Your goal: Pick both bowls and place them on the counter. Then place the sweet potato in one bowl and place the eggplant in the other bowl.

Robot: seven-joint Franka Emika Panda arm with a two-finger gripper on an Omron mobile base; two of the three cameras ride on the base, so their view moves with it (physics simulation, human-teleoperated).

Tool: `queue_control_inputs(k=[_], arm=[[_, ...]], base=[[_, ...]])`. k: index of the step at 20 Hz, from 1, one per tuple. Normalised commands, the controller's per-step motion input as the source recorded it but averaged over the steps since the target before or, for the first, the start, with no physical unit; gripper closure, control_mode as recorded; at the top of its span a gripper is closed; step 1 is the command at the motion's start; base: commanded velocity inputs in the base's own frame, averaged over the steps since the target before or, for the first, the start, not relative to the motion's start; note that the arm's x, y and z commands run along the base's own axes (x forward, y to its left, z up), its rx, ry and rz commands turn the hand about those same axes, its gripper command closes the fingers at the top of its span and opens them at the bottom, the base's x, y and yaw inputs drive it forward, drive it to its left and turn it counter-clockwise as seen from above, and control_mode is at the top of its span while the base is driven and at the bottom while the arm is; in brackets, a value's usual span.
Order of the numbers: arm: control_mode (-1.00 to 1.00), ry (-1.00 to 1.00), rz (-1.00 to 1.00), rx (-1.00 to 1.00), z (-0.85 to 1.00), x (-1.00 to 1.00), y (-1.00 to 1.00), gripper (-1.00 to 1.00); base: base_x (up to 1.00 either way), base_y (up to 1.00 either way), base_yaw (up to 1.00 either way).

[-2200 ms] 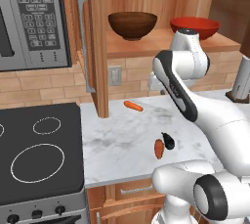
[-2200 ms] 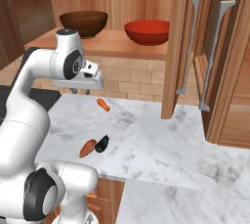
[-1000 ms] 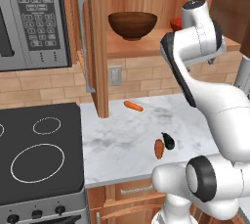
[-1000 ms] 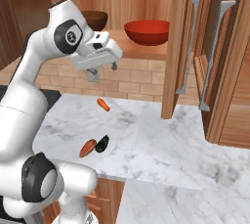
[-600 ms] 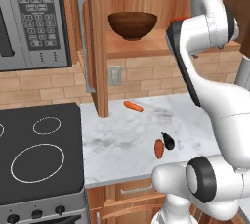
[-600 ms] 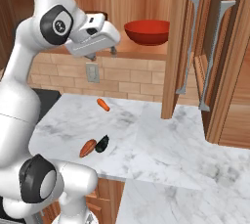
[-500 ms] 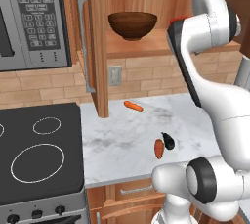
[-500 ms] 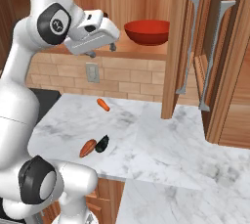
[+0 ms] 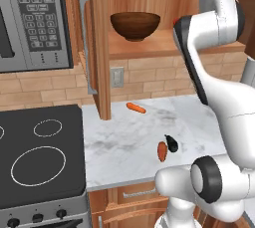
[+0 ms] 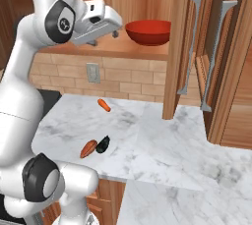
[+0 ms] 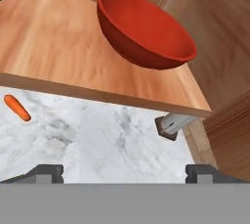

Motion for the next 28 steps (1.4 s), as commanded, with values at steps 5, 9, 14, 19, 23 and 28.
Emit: queue_control_inputs(k=[5, 9, 14, 19, 23, 28], arm=[[-1.00, -0.12, 0.14, -0.10, 0.03, 0.39, 0.00, -1.00], [-1.00, -0.09, 0.13, -0.10, -0.02, 0.41, 0.00, -1.00], [-1.00, -0.02, 0.10, -0.06, 0.00, 0.32, -0.02, -1.00], [-1.00, 0.05, 0.05, -0.05, 0.00, 0.33, -0.10, -1.00], [-1.00, 0.03, 0.01, -0.05, 0.00, 0.33, -0.21, -1.00], [-1.00, 0.04, 0.00, -0.08, -0.05, 0.30, -0.14, -1.00]], base=[[0.00, 0.00, 0.00], [0.00, 0.00, 0.00], [0.00, 0.00, 0.00], [0.00, 0.00, 0.00], [0.00, 0.00, 0.00], [0.00, 0.00, 0.00]])
